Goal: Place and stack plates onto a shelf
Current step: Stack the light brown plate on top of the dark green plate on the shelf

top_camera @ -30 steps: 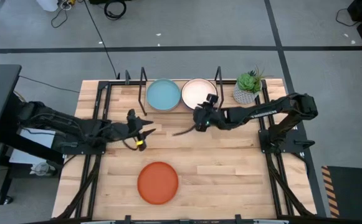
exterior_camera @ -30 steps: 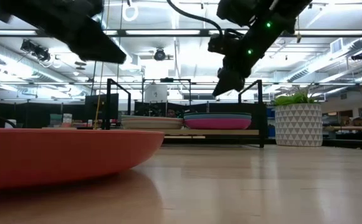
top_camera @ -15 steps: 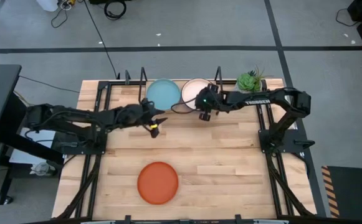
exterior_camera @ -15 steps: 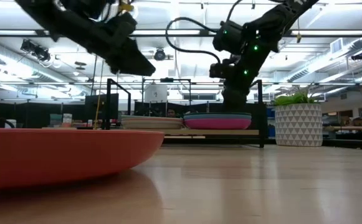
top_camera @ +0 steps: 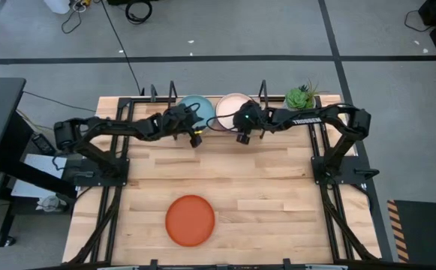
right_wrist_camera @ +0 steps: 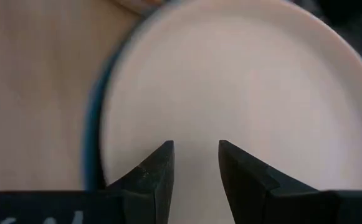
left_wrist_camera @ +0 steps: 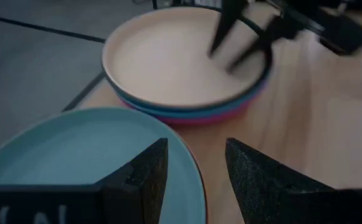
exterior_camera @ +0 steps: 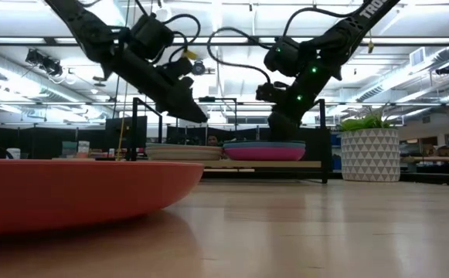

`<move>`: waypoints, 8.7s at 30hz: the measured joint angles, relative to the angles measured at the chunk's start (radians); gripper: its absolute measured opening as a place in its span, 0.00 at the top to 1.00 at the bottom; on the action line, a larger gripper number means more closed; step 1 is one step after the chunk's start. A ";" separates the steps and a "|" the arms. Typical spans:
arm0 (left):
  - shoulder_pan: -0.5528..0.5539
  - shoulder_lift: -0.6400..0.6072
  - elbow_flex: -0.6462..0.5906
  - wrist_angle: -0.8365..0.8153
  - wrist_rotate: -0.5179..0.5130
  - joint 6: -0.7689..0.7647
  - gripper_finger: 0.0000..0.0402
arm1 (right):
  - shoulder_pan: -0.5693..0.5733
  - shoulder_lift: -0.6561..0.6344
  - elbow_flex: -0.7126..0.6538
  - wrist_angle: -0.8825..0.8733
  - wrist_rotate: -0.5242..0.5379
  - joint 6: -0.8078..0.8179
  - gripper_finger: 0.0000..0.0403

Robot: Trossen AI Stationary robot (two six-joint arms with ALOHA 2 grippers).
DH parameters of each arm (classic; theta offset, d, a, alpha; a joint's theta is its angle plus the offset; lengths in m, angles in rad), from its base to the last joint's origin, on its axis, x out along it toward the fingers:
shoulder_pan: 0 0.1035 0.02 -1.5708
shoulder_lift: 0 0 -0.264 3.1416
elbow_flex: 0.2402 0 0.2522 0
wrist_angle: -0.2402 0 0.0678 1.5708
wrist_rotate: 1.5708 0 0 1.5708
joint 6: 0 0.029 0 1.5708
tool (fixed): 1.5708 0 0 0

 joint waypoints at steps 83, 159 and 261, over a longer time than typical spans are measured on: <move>0.023 -0.017 0.032 -0.085 0.131 0.223 0.58 | 0.004 0.261 0.514 -0.784 0.015 -0.214 0.80; 0.044 0.072 0.033 0.041 0.041 0.346 0.58 | 0.003 0.197 0.423 -0.658 -0.012 -0.230 0.81; 0.051 0.173 0.033 0.043 -0.063 0.306 0.58 | 0.115 0.105 0.421 -0.973 0.068 -0.122 0.86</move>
